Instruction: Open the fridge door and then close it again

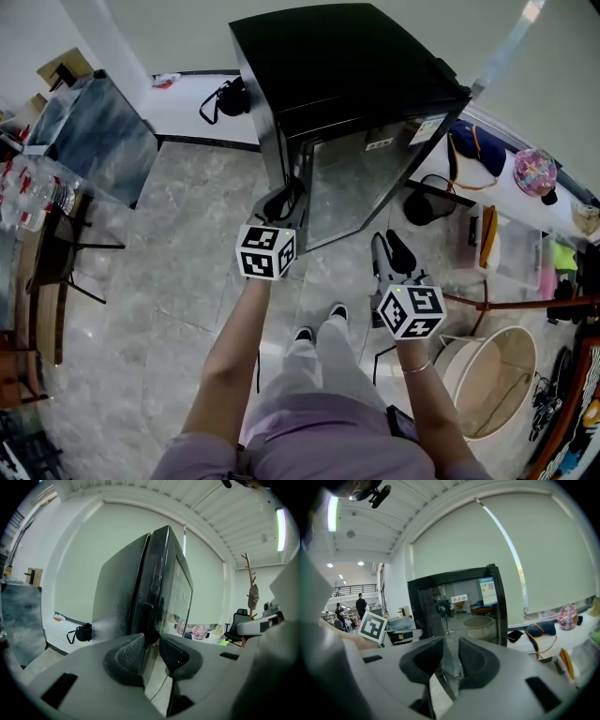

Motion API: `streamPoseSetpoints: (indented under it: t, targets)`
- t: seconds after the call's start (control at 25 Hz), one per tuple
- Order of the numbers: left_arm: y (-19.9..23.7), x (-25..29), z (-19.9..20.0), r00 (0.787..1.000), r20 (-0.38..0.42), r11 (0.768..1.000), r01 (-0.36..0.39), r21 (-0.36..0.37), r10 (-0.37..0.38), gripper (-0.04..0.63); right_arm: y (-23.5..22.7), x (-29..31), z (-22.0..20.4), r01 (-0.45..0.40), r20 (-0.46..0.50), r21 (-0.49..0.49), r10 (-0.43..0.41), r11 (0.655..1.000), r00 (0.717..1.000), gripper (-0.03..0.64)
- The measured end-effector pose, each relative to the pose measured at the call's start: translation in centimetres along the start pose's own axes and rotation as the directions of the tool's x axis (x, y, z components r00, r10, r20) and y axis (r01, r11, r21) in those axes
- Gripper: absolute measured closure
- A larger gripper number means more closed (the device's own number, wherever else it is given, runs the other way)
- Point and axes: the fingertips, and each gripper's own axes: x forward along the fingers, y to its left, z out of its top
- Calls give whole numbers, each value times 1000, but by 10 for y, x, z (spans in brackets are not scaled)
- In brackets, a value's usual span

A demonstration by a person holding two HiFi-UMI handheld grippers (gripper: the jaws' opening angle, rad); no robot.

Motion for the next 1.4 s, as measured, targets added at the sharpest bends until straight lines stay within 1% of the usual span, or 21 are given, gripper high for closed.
streamPoseSetpoints:
  t: [0.2,0.32,0.48,0.68,0.84,1.08,1.16,1.28,1.4]
  targets:
    - [-1,-1,0,999,-26,999,27,17,-26,503,3,0,-6,-18,-14,6,18,1000,1000,525]
    - [-1,-2,0,999,-40,999,37,12,-37,507,6,2,-7,-30,-19,9,30,1000,999,526]
    - [0,-4,0,998,-46,999,31,-8,-32,508,9,4,-6,-41,-20,14,42,999,999,529]
    - [-1,-4,-1,999,-50,1000,22,-15,-22,509,7,3,-4,-44,-16,17,45,999,999,531]
    - [0,-5,-1,999,-53,1000,7,-19,-8,509,7,2,-1,-43,-9,17,43,999,999,531]
    - [-1,-6,0,999,-52,1000,7,-28,-9,509,6,-2,2,-29,0,21,29,999,1000,532]
    - [-7,-10,-1,998,-56,999,32,-20,-33,511,7,-2,3,-28,2,23,28,999,1000,532]
    - [-36,-23,-10,994,-52,995,96,11,-96,525,8,-3,4,-23,7,25,23,999,1000,532]
    - [-62,-40,-20,992,-39,993,119,17,-119,534,11,-9,5,-13,18,27,12,1000,1000,532]
